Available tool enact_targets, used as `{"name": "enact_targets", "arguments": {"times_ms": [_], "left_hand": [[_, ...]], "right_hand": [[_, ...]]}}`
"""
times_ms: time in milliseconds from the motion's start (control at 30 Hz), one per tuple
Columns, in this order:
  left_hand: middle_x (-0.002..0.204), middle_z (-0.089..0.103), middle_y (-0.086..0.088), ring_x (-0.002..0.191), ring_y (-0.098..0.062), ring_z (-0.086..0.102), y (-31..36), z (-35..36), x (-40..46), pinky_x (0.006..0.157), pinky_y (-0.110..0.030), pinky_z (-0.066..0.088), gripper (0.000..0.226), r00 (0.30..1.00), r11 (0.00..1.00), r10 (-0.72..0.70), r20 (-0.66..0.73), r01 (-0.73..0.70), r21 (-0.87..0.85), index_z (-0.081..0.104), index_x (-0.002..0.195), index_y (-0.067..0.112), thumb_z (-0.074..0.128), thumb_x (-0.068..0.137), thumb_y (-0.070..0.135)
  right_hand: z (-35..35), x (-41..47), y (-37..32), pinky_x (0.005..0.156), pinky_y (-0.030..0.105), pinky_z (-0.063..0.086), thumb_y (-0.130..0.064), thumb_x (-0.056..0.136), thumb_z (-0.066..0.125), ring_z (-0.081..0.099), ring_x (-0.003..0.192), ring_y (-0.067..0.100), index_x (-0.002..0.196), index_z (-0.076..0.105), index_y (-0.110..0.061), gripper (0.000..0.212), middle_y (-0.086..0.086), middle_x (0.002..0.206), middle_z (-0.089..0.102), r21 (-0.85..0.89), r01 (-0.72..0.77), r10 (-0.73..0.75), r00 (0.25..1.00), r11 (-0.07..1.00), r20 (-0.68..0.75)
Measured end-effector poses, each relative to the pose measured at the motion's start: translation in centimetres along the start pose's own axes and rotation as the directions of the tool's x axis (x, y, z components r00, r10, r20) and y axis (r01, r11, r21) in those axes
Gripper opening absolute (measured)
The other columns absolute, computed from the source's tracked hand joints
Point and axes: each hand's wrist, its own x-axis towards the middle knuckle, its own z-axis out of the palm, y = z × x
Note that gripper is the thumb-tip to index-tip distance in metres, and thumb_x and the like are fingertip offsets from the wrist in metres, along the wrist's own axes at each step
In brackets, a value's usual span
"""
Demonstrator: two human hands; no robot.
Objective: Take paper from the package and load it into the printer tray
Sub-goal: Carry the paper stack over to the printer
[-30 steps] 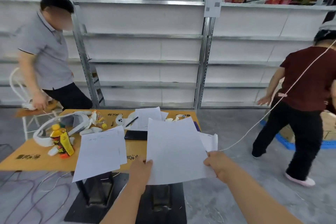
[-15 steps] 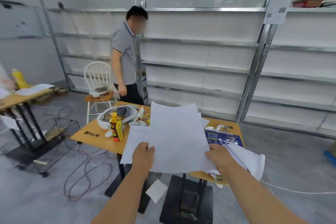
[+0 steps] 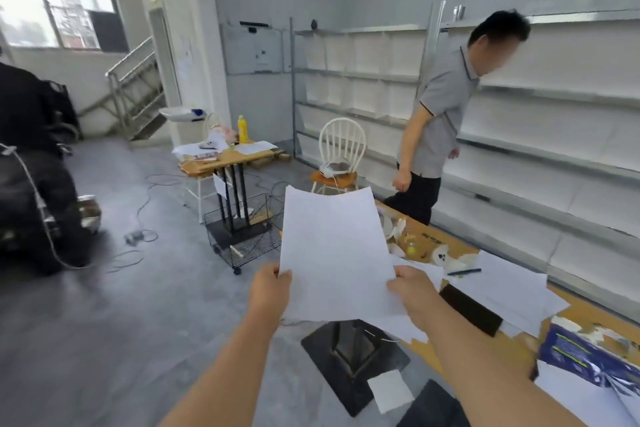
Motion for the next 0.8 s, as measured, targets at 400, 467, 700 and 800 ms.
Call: {"name": "enact_targets", "arguments": {"times_ms": [400, 467, 700, 800], "left_hand": [[0.073, 0.052, -0.008, 0.07, -0.024, 0.045, -3.1, -9.2, 0.7, 0.052, -0.03, 0.031, 0.011, 0.923, 0.996, -0.086, -0.374, 0.093, -0.001, 0.054, 0.082, 0.009, 0.048, 0.09, 0.014], [0.074, 0.049, -0.01, 0.067, -0.022, 0.041, -3.9, -10.5, 0.6, 0.05, -0.029, 0.029, 0.012, 0.908, 0.994, -0.094, -0.409, 0.105, 0.005, 0.051, 0.078, 0.01, 0.048, 0.09, 0.013], [0.079, 0.051, -0.009, 0.07, -0.022, 0.042, -6.3, -15.7, 0.0, 0.057, -0.03, 0.033, 0.011, 0.833, 0.986, -0.158, -0.53, 0.157, -0.047, 0.052, 0.086, 0.006, 0.046, 0.089, 0.015], [0.082, 0.053, -0.008, 0.071, -0.023, 0.044, -7.5, -18.2, 0.4, 0.055, -0.03, 0.035, 0.012, 0.801, 0.98, -0.191, -0.568, 0.183, -0.073, 0.053, 0.09, 0.005, 0.046, 0.091, 0.015]], "right_hand": [[10.8, 3.5, -5.6, 0.076, 0.032, 0.05, 0.005, 0.085, 0.046, 0.061, 0.088, 0.029, 0.106, 0.063, -0.009, 0.03, 0.012, 0.095, 0.064, -0.04, 0.166, -0.145, 0.936, 0.985, 0.321], [12.5, 3.4, -6.5, 0.071, 0.029, 0.046, 0.006, 0.085, 0.044, 0.059, 0.087, 0.026, 0.101, 0.06, -0.012, 0.029, 0.012, 0.095, 0.063, -0.048, 0.203, -0.171, 0.911, 0.978, 0.375], [19.4, 3.2, -8.5, 0.057, 0.024, 0.04, 0.008, 0.086, 0.045, 0.055, 0.086, 0.022, 0.111, 0.062, 0.002, 0.03, 0.011, 0.094, 0.06, -0.068, 0.284, -0.217, 0.848, 0.956, 0.484], [22.7, 3.1, -9.4, 0.055, 0.024, 0.039, 0.009, 0.087, 0.044, 0.053, 0.085, 0.021, 0.114, 0.062, 0.005, 0.032, 0.015, 0.097, 0.062, -0.058, 0.295, -0.225, 0.828, 0.954, 0.513]]}}
